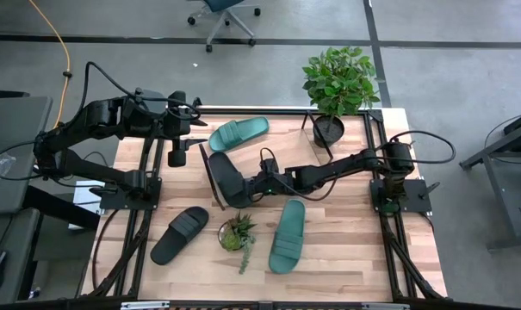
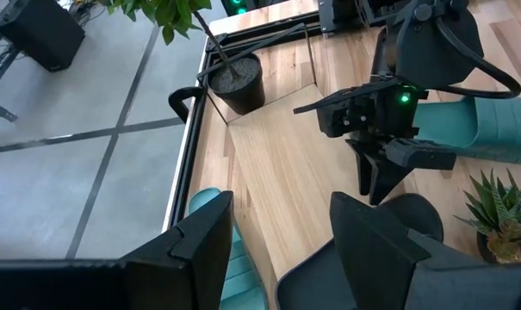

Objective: Pick and place slides into the shelf
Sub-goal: Put the black slipper on the shelf

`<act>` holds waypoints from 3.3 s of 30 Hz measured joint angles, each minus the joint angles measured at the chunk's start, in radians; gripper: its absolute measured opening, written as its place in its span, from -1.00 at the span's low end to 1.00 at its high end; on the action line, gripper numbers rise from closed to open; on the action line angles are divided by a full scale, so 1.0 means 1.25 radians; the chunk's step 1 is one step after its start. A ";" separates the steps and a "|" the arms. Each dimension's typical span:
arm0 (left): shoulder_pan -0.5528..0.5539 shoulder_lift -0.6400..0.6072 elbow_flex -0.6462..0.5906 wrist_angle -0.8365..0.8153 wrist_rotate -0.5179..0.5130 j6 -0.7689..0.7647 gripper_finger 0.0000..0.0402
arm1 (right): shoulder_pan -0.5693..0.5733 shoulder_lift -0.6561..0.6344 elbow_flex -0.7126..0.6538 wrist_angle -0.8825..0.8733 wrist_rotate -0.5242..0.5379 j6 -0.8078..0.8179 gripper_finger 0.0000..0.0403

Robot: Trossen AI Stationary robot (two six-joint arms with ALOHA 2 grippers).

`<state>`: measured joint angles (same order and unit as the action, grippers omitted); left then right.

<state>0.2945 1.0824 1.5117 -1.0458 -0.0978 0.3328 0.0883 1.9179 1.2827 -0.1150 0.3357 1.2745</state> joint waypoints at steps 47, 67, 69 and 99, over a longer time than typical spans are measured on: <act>0.000 0.000 0.000 -0.003 0.000 0.002 -0.10 | -0.029 0.038 0.000 0.115 -0.066 -0.016 -0.72; 0.000 0.000 0.000 -0.017 0.013 0.021 -0.10 | -0.031 0.035 0.000 0.201 -0.043 -0.060 -0.72; 0.000 0.000 0.000 -0.033 0.015 0.024 -0.10 | -0.030 0.025 0.000 0.217 -0.043 -0.073 -0.72; 0.000 0.000 0.000 -0.283 0.152 -0.318 -0.10 | 0.056 -0.397 0.000 -0.229 -0.158 -0.529 -0.72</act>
<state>0.2944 1.0821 1.5116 -1.3993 0.0927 -0.0651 0.1585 1.4213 1.2827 -0.4016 0.1386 0.6131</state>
